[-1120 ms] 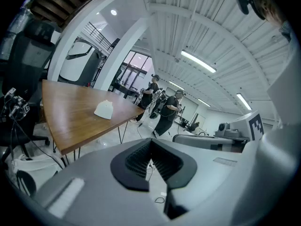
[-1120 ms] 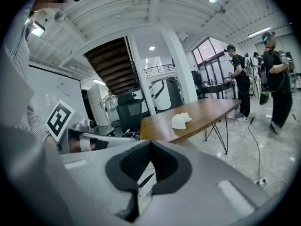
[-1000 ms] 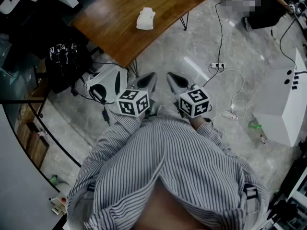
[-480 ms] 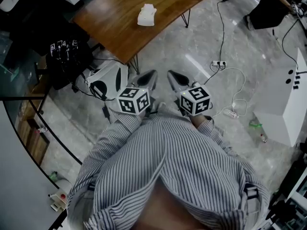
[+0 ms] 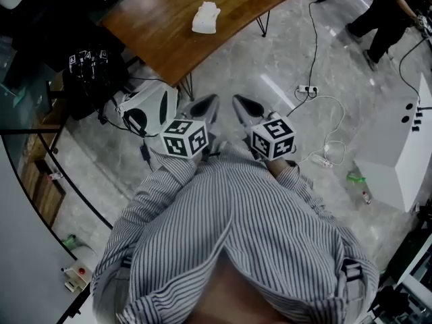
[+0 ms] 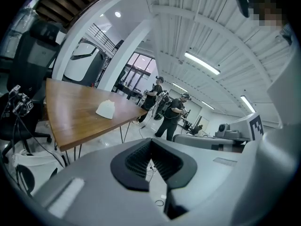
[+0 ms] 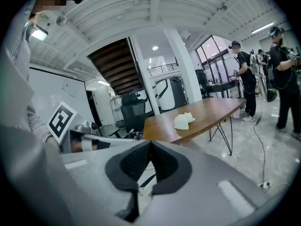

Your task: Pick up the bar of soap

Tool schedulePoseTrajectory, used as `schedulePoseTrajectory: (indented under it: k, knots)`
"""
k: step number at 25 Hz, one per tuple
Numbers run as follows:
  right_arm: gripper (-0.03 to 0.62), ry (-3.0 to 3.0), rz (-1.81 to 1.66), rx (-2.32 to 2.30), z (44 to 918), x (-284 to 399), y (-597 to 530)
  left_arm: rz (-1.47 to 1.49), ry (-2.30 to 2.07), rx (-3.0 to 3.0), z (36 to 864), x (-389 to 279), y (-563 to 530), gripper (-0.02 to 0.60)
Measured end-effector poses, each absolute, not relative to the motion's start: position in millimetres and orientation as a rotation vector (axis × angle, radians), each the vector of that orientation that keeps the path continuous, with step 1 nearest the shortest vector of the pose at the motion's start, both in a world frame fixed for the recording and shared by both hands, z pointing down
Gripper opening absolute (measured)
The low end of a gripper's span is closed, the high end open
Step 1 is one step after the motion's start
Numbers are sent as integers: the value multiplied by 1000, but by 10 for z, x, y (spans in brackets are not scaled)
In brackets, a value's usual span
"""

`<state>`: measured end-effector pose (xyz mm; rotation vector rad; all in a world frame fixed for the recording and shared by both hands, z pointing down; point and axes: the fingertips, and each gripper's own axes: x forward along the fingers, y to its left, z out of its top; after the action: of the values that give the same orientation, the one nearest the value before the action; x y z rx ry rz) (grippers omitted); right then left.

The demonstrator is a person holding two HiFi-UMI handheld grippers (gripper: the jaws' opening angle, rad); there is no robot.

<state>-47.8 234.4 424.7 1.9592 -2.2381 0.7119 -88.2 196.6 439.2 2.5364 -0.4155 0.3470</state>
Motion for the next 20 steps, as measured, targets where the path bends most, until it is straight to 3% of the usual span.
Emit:
schedulePoseTrajectory:
  k: [10, 20]
  knots:
    - [3, -2267, 746, 1914, 4408, -280, 2291, 291, -336, 2519, 4498, -616, 2090, 5]
    - [3, -2310, 691, 1894, 4402, 164, 1581, 251, -383, 2534, 4514, -143, 1246, 6]
